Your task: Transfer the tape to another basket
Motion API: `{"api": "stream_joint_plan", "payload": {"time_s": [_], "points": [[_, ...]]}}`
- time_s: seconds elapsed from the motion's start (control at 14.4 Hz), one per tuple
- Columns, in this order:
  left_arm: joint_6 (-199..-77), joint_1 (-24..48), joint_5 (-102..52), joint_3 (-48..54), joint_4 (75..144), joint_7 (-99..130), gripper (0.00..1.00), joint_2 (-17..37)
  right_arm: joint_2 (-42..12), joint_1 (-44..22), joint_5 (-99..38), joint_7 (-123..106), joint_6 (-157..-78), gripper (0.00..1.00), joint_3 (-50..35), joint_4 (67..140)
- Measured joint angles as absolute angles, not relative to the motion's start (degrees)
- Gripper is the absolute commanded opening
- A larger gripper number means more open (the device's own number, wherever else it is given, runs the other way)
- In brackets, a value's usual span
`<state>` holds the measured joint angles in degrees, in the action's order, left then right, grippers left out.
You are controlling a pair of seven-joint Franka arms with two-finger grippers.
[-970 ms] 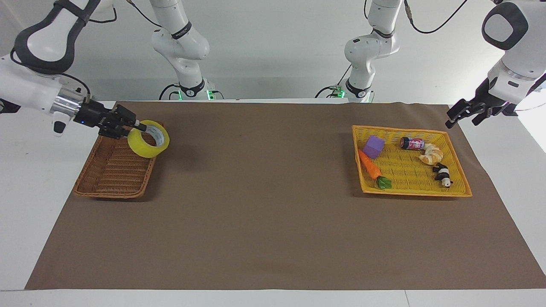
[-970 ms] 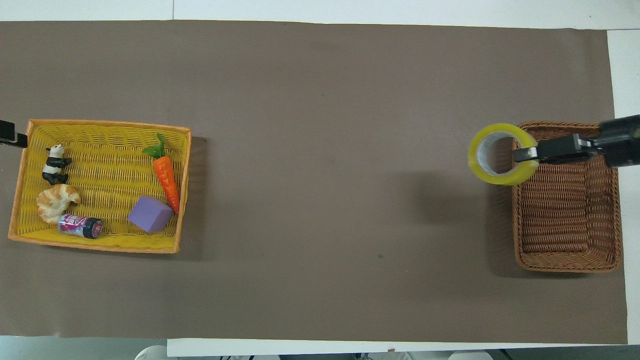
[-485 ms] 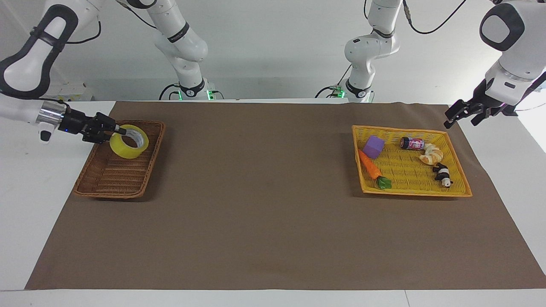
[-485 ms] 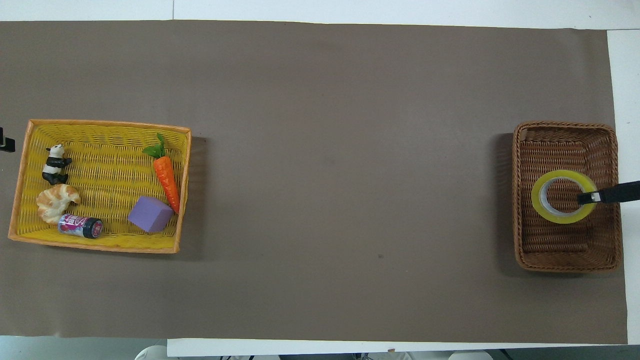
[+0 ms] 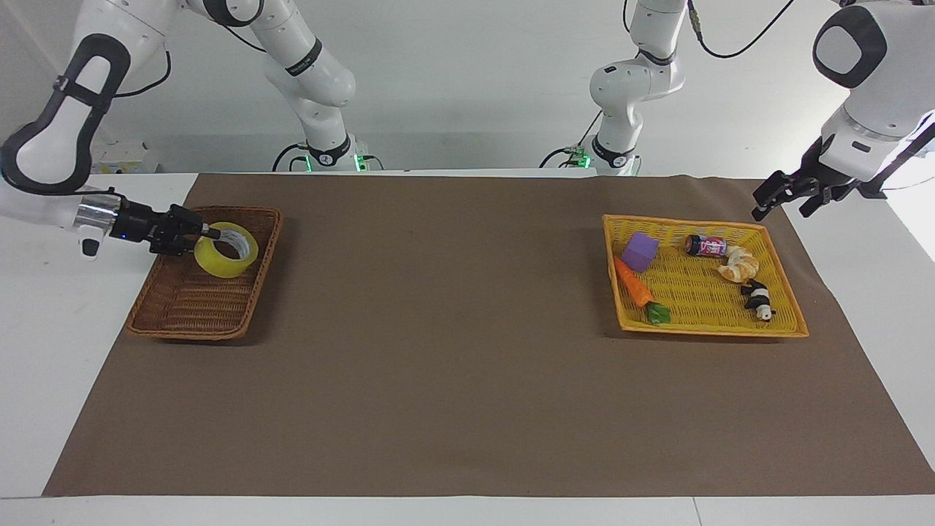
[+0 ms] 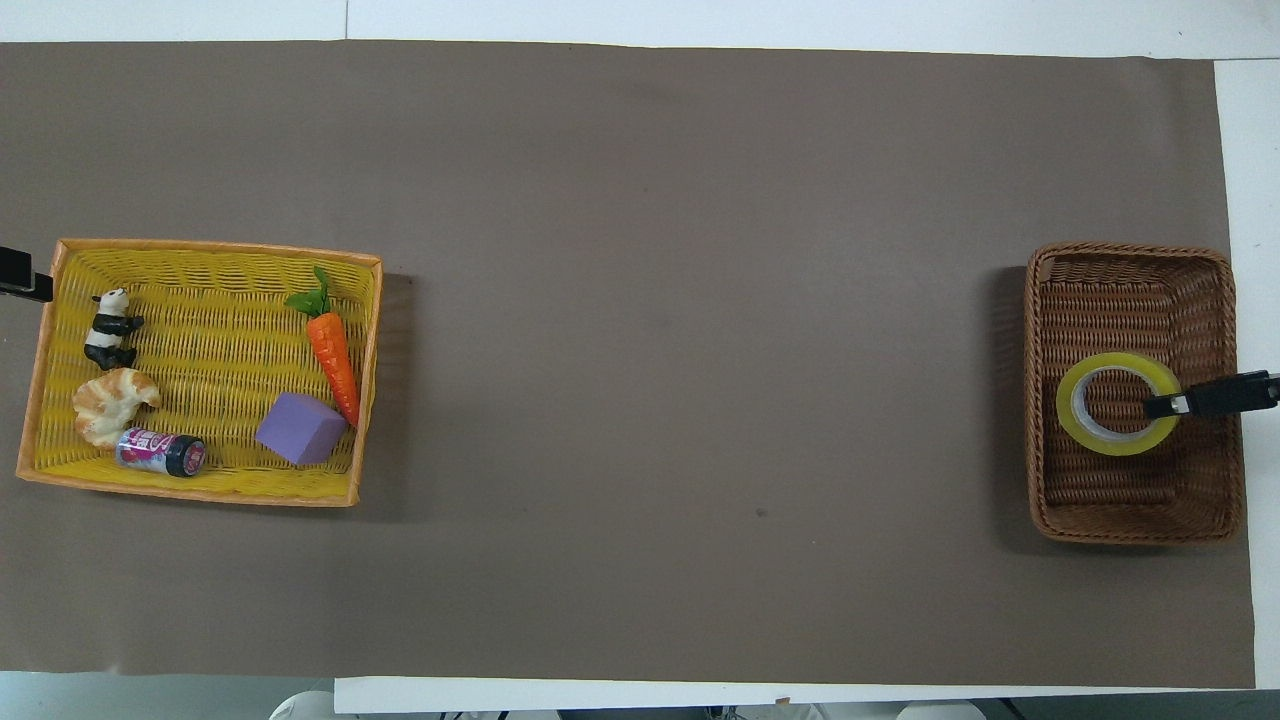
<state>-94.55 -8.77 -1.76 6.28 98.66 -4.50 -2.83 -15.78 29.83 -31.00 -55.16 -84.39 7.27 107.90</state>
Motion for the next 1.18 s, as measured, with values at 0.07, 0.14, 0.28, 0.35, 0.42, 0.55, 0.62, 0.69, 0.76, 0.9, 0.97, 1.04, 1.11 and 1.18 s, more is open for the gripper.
{"api": "stream_joint_plan", "payload": {"time_s": [0.07, 0.14, 0.28, 0.35, 0.42, 0.55, 0.62, 0.69, 0.76, 0.9, 0.97, 1.04, 1.11, 1.18], "points": [[-94.55, -7.96, -1.73, 6.29, 98.59, -4.50, 1.00, -2.82, -15.80, 30.00, -30.76, -55.68, -84.75, 0.00, 7.28, 108.43], [-94.44, -7.44, -1.69, 6.35, 98.37, -4.50, 1.00, -2.78, -15.80, 30.16, -30.36, -55.83, -85.00, 0.00, 7.27, 108.85], [-92.68, -5.89, -0.96, 6.33, 97.53, -4.57, 1.00, -2.28, -15.80, 30.38, -29.71, -56.51, -85.91, 0.00, 7.28, 109.39], [-91.79, -4.62, -0.45, 6.28, 96.92, -4.57, 1.00, -1.78, -15.80, 30.39, -29.53, -56.86, -86.46, 0.00, 7.27, 109.64], [-91.09, -3.44, -0.14, 6.27, 96.13, -4.56, 1.00, -1.13, -15.80, 30.39, -29.44, -56.99, -87.12, 0.00, 7.27, 110.00], [-89.68, -2.22, 0.11, 6.25, 93.73, -4.55, 1.00, 0.49, -15.80, 30.39, -29.40, -57.53, -88.54, 0.00, 7.27, 111.13], [-89.02, -1.86, 0.13, 6.19, 92.46, -4.55, 1.00, 1.30, -15.80, 30.39, -29.40, -57.81, -88.87, 0.00, 7.27, 111.53], [-88.69, -1.58, 0.14, 6.20, 91.57, -4.55, 1.00, 1.88, -15.78, 30.41, -29.40, -57.88, -88.89, 0.07, 7.29, 111.56], [-88.46, -1.23, 0.14, 6.17, 91.05, -4.55, 1.00, 2.29, -15.75, 30.42, -29.38, -57.89, -88.89, 0.32, 7.28, 111.57], [-88.15, -0.56, 0.14, 6.17, 90.68, -4.55, 1.00, 2.54, -15.73, 30.40, -28.93, -57.94, -89.04, 1.00, 7.21, 111.57], [-88.06, -0.31, 0.14, 6.17, 90.59, -4.55, 1.00, 2.54, -15.72, 30.37, -28.31, -57.97, -89.53, 1.00, 7.14, 111.57], [-88.01, -0.22, 0.14, 6.18, 90.48, -4.55, 1.00, 2.54, -15.73, 30.34, -27.74, -58.44, -90.36, 1.00, 7.03, 111.60], [-87.99, -0.22, 0.14, 6.17, 90.33, -4.55, 1.00, 2.54, -15.73, 30.32, -27.51, -59.69, -91.28, 1.00, 6.96, 111.60], [-87.99, -0.22, 0.14, 6.15, 90.18, -4.55, 1.00, 2.54, -15.72, 30.30, -27.29, -60.83, -92.16, 1.00, 6.91, 111.58]]}}
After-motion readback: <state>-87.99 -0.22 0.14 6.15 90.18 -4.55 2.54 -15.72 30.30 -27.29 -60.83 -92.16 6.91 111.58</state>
